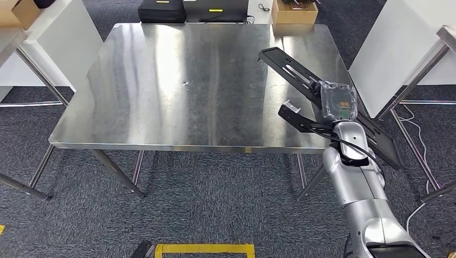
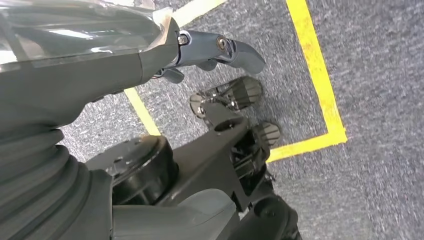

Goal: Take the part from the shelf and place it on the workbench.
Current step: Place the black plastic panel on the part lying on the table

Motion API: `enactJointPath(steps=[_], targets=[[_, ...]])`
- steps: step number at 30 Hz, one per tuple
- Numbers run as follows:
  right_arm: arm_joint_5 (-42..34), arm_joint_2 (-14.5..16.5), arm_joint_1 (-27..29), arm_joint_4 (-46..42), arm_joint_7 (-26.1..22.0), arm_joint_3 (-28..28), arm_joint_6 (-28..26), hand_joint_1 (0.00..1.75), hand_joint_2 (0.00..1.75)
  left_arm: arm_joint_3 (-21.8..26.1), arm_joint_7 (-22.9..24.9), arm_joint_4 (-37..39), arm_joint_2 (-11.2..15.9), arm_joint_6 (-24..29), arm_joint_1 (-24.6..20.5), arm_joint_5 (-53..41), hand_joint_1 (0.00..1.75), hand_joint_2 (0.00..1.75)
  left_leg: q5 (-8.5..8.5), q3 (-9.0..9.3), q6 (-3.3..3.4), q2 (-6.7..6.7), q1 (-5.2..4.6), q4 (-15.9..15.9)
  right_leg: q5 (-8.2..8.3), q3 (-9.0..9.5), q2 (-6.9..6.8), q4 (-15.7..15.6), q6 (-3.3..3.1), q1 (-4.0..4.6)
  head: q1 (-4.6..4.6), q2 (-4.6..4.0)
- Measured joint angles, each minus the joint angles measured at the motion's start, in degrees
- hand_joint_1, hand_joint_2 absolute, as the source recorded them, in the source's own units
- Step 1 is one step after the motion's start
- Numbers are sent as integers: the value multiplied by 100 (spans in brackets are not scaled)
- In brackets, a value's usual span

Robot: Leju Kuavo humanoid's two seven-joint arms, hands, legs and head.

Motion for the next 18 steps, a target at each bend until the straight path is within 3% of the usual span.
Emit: enactJointPath(steps=[11,18], targets=[[474,444,-487,421,-131,412,145,175,175,226,-19,0,-14,224,-3,-15,0,175,6,-2,-8,0,-27,1,0,13,3,1,0,13,2,0],[657,1061,-1091,1335,-203,930,75,175,175,458,-41,-1,-15,211,-28,37,0,175,6,2,-8,0,-31,3,1,13,12,-3,2,13,1,0]])
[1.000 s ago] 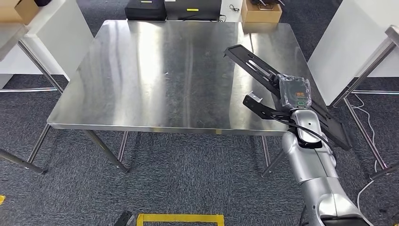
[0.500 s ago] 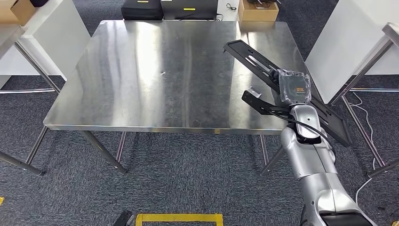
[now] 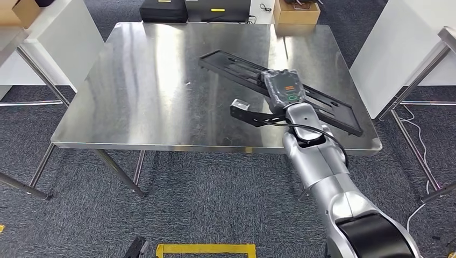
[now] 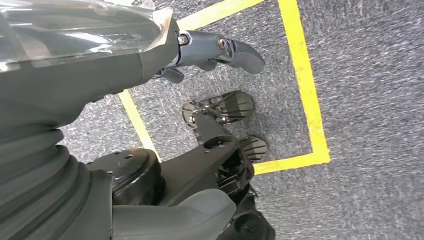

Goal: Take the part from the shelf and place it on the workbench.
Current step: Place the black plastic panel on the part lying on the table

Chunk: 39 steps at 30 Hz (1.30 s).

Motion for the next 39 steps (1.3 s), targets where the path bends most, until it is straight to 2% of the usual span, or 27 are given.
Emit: enactJointPath(steps=[5,22,25,29,34,36,38,39], targets=[[4,195,-176,307,4,147,-35,175,175,63,2,-1,0,-2,4,0,0,175,0,-4,0,-7,0,0,-1,2,-5,-3,0,2,1,0],[9,270,-256,587,-33,225,-58,175,175,146,11,-1,2,-17,7,8,0,175,-1,-8,1,-1,-11,0,0,3,-3,-7,0,2,2,0],[59,444,-322,652,-105,347,-41,175,175,186,43,-1,1,-25,4,48,0,175,-1,-7,1,12,-11,0,1,1,11,-7,1,1,1,0],[82,866,-460,752,-181,622,9,175,175,279,41,-1,-15,21,-3,110,0,175,-3,-1,0,30,-3,-1,0,-2,22,-7,-1,1,0,0],[-460,1229,-513,777,-109,1231,287,175,175,467,-105,-1,-59,56,34,310,0,175,-4,-2,-3,25,5,-3,-3,-1,21,-7,-4,4,1,0],[-780,1295,-505,799,-2,1506,403,175,175,605,-317,0,-58,-63,105,447,0,175,-26,-6,27,28,-9,4,4,10,21,-42,8,-25,-2,0],[-1047,1337,-495,834,64,1741,383,175,175,723,-522,2,-42,-198,207,519,0,175,-36,50,76,39,16,-50,-6,8,16,-48,26,-31,-1,0],[-1179,1352,-497,851,93,1861,365,175,175,773,-595,4,-34,-243,256,538,0,175,-33,95,98,48,45,-91,-60,-45,11,70,18,-17,5,0]])
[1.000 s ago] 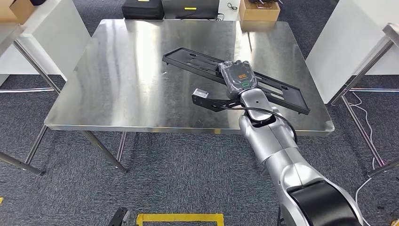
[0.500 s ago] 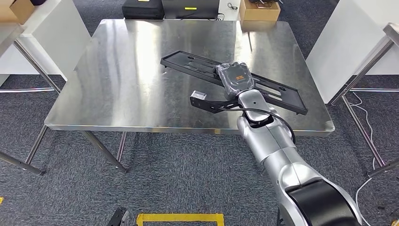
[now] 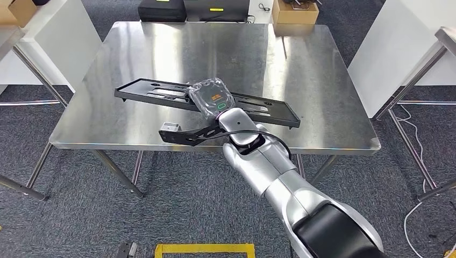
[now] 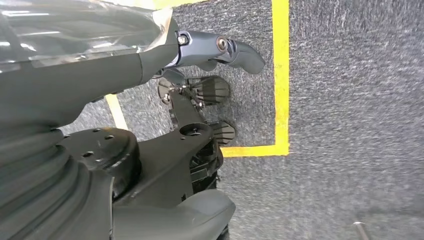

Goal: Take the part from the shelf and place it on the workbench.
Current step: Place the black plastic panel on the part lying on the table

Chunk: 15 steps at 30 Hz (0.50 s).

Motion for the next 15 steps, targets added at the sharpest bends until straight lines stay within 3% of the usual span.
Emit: enactJointPath(steps=[1,3,5,6,7,9,11,15], targets=[[-129,10,-1,13,31,123,-15,175,175,48,-58,4,9,-29,40,16,0,175,4,45,15,10,22,-33,-98,-115,-6,239,-18,11,5,0],[-367,12,1,40,94,387,-32,175,175,140,-134,17,24,-49,101,48,0,175,-18,91,34,21,32,-43,-380,-519,-13,1019,-69,12,10,0],[-554,5,27,66,142,639,-24,175,175,224,-179,28,38,-49,167,87,0,175,-58,132,21,20,33,-38,-499,-843,-13,1557,-62,11,10,0],[-636,3,38,74,158,760,-19,175,175,261,-193,31,41,-48,203,102,0,175,-85,161,5,16,35,-34,-426,-847,-15,1510,-30,9,11,0],[-722,5,42,79,174,874,-12,175,175,294,-208,34,42,-49,237,113,0,175,-119,202,-19,12,38,-31,-272,-729,-19,1226,10,5,11,0],[-875,13,33,81,208,1089,0,175,175,357,-234,43,42,-49,285,128,0,175,-213,281,-84,5,29,-14,68,-320,-40,387,51,0,13,0],[-1002,26,17,79,239,1274,22,175,175,415,-263,58,46,-48,312,144,0,175,-298,322,-157,8,22,2,182,-80,-52,-57,-16,14,2,0],[-1201,53,-14,48,310,1554,54,175,175,505,-328,83,60,-61,355,175,0,175,-444,315,-314,28,86,128,75,28,-20,-90,-224,20,-21,1]])
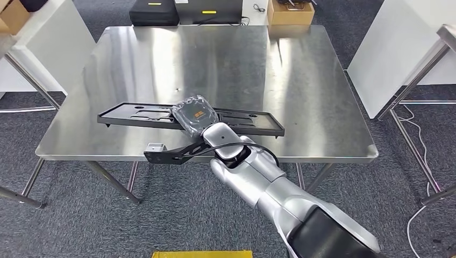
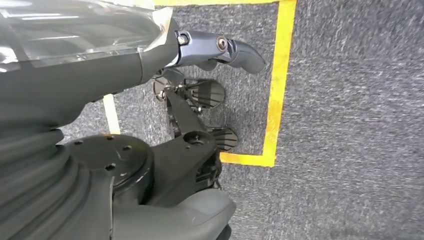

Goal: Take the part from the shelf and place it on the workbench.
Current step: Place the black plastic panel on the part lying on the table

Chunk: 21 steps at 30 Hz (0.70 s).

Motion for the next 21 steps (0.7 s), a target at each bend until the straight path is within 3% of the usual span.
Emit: enactJointPath(steps=[2,4,5,6,8,10,11,15,17,19,20,21], targets=[[-78,24,-40,-14,22,115,1,175,175,28,-27,9,2,-22,14,1,0,175,-193,-292,-77,14,33,545,-66,98,6,-11,-90,-22,-25,-1],[-146,37,-63,-12,24,227,-4,175,175,46,-55,27,8,-46,38,-1,0,175,-386,-814,-136,19,65,1331,-148,184,7,-11,-130,-20,-41,-1],[-172,36,-61,-7,24,271,-7,175,175,54,-68,36,14,-60,61,-3,0,175,-370,-1025,-154,21,82,1558,-193,234,13,-11,-128,-20,-42,-1],[-192,34,-58,-2,24,301,-11,175,175,60,-79,44,23,-73,85,-7,0,175,-243,-1137,-164,24,99,1577,-241,294,20,-11,-120,-21,-44,-1],[-212,31,-66,6,24,333,-15,175,175,69,-89,52,46,-90,119,-16,0,175,309,-1003,-160,36,129,946,-348,442,31,-14,-85,-27,-42,-1],[-221,33,-97,8,24,348,-20,175,175,80,-91,58,60,-93,119,-21,0,175,651,-705,-131,46,115,225,-452,554,32,-22,-16,-5,-45,-1],[-223,36,-116,9,24,357,-23,175,175,86,-91,61,62,-94,110,-24,0,175,671,-608,-101,49,95,40,-486,581,31,-40,22,9,-48,-1],[-233,43,-146,10,22,392,-32,175,175,99,-92,67,62,-96,105,-39,0,175,549,-465,84,29,62,-70,-532,592,16,74,157,47,-49,-1],[-234,41,-161,10,22,406,-37,175,175,101,-93,67,61,-96,107,-40,0,175,503,-372,173,16,52,-88,-676,298,4,601,151,42,-44,-1],[-234,27,-162,18,22,418,-40,175,175,104,-93,70,68,-96,108,-43,0,175,436,-305,235,6,22,-86,-902,-199,3,1382,105,44,-37,-1],[-234,14,-152,27,22,425,-41,175,175,104,-92,73,71,-97,115,-46,0,175,398,-264,254,-4,2,-86,-975,-413,3,1632,92,50,-35,-1],[-234,0,-143,39,22,433,-42,175,175,104,-91,76,72,-98,123,-51,0,175,356,-214,266,-16,-22,-85,-963,-539,3,1681,90,64,-33,-1]])
